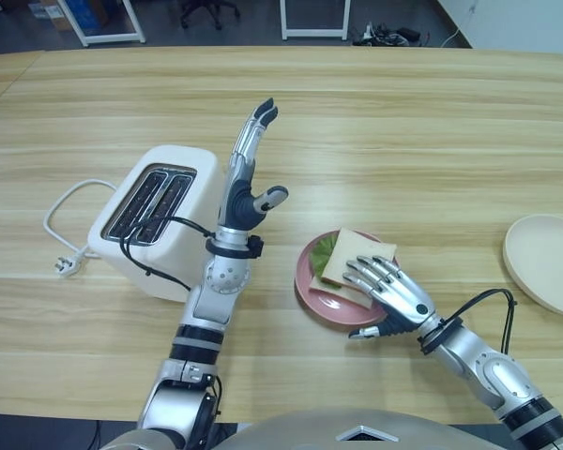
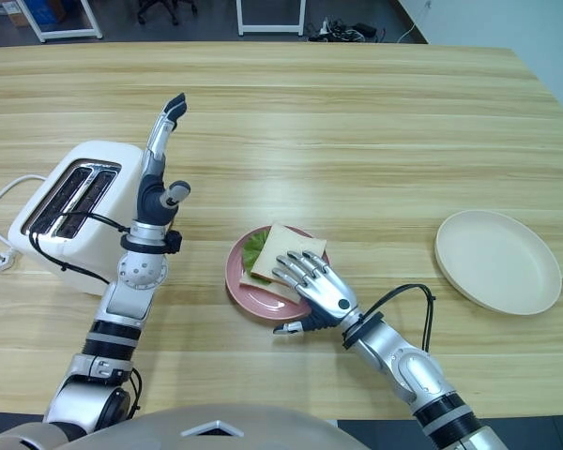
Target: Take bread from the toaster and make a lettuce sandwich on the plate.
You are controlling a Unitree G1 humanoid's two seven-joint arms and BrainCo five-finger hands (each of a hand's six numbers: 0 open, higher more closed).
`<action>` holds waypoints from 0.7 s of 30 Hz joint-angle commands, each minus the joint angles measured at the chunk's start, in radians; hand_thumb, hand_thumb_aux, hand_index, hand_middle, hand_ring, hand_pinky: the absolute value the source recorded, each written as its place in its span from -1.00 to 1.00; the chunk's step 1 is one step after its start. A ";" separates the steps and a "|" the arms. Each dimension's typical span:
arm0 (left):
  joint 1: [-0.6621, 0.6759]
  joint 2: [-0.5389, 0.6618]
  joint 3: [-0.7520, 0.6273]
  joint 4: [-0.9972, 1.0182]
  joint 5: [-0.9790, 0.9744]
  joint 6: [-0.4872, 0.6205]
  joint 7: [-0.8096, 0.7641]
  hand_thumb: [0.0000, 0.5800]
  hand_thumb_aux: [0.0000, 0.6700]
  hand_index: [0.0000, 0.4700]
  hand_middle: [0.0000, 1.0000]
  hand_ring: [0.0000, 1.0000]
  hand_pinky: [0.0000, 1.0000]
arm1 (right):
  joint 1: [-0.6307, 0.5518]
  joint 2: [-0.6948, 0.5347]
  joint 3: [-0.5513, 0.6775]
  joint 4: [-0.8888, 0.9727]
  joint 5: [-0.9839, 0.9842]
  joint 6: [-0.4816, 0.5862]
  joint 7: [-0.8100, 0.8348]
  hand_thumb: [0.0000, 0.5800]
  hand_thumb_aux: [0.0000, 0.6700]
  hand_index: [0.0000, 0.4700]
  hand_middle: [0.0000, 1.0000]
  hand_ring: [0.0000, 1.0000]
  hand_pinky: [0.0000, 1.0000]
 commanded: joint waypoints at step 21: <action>0.475 0.119 -0.030 -0.249 -0.139 0.468 -0.424 1.00 1.00 1.00 1.00 1.00 1.00 | 0.251 -0.099 -0.471 -0.050 0.235 0.026 -0.267 1.00 1.00 1.00 1.00 1.00 1.00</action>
